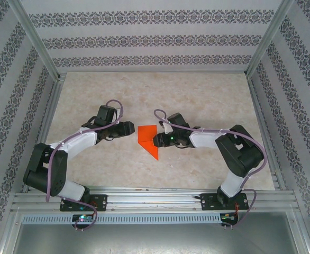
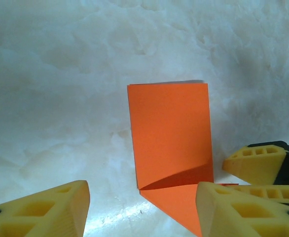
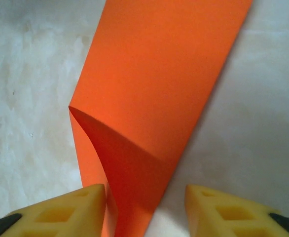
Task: Fold a paper plane with a square sheet of paper (fold left side to right side)
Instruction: Third fold the triangle at the center of the table.
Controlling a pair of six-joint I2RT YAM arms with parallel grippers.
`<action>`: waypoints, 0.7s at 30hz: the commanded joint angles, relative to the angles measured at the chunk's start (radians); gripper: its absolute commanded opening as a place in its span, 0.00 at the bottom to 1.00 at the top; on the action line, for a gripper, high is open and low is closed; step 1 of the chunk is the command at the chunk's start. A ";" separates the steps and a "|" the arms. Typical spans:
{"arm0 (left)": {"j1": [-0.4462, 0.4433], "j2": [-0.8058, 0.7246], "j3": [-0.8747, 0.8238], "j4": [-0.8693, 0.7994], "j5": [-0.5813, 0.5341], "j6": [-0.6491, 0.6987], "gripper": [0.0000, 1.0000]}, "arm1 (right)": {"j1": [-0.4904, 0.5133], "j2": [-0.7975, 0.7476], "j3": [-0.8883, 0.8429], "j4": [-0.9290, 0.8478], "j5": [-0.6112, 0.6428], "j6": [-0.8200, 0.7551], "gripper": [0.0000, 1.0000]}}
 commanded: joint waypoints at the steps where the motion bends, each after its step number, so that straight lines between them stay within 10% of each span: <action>1: 0.016 -0.017 -0.019 0.055 -0.013 -0.029 0.59 | -0.006 0.019 0.031 0.058 -0.058 -0.001 0.37; 9: 0.020 0.040 0.002 0.081 0.067 -0.047 0.59 | -0.026 -0.058 -0.011 0.045 -0.080 0.018 0.00; 21: 0.006 0.241 0.108 0.155 0.302 -0.107 0.58 | -0.044 -0.137 -0.066 0.052 -0.086 0.038 0.00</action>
